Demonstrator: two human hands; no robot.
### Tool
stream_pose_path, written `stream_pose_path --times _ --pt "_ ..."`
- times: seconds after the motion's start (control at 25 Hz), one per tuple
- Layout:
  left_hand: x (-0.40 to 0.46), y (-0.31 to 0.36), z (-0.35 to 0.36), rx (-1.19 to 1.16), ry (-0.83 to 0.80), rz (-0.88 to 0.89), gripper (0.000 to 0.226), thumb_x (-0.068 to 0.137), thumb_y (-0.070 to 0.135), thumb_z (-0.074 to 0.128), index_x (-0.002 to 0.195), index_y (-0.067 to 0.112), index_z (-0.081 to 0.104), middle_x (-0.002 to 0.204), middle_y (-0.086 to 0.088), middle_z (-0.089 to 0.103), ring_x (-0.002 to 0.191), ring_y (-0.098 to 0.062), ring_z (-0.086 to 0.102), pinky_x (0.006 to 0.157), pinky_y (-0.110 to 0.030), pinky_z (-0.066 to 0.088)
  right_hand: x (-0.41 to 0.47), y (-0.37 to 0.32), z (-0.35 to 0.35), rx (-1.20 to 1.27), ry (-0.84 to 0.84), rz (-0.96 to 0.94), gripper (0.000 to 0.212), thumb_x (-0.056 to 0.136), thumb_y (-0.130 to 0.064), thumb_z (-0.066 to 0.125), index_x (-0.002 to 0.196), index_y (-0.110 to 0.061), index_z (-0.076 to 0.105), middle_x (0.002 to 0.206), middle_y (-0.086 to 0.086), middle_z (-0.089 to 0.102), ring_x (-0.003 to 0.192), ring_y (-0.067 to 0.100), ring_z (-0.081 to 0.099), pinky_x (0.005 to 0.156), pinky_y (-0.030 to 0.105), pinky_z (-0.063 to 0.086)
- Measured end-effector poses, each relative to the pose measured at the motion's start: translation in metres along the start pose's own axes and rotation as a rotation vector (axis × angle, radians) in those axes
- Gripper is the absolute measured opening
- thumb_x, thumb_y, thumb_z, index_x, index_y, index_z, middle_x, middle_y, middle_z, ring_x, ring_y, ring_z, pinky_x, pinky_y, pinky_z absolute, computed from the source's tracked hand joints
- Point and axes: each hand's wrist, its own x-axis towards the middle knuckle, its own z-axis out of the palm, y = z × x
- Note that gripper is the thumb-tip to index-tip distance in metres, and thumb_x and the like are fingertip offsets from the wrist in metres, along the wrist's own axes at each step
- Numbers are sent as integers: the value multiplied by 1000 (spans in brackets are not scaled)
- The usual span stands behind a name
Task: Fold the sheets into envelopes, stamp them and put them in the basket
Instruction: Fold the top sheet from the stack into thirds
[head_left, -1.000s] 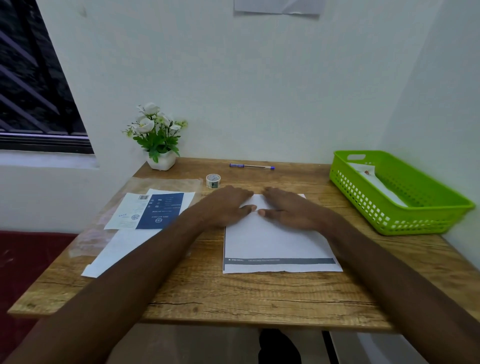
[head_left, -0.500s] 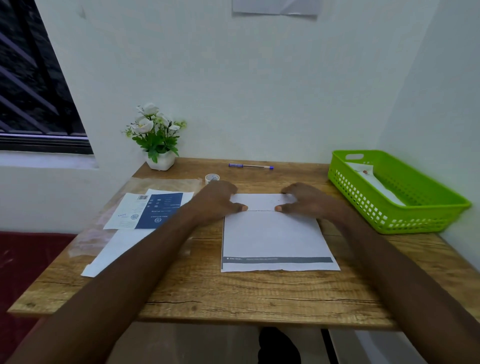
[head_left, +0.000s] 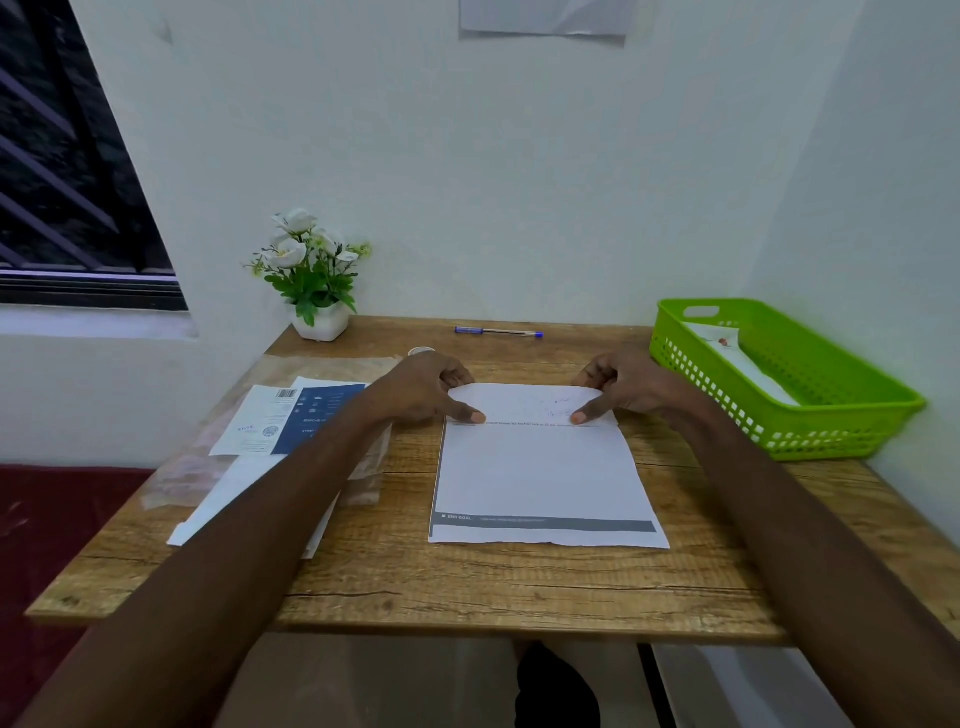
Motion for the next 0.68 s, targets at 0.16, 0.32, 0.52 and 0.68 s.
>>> stream_pose_path --times 0.16,0.32,0.52,0.68 --pt "-2 0 0 -38 19 -21 56 68 44 92 115 21 70 109 13 65 96 -6 57 69 -21 42 -2 -1 3 -2 47 -29 77 20 -55 100 86 -27 74 90 -10 75 85 11 68 75 34 55" --pt "0 -3 3 -116 169 17 28 83 27 84 107 19 71 107 6 67 95 -13 58 71 -21 43 -7 -11 6 88 138 -103 41 55 -12 97 86 -21 71 89 -2 72 87 22 66 82 42 56" --pt "-3 0 1 -338 339 39 12 88 9 77 99 8 74 91 -11 72 83 -18 64 75 -44 58 -12 -17 1 183 320 -241 30 70 10 83 88 -12 72 83 3 73 65 10 58 57 23 48" --pt "-4 3 -1 -352 468 102 13 85 10 81 98 6 77 95 -14 76 79 -17 62 73 -40 56 -16 -19 3 131 461 -292 22 71 4 84 79 -14 75 56 -19 66 47 -4 54 51 10 40"
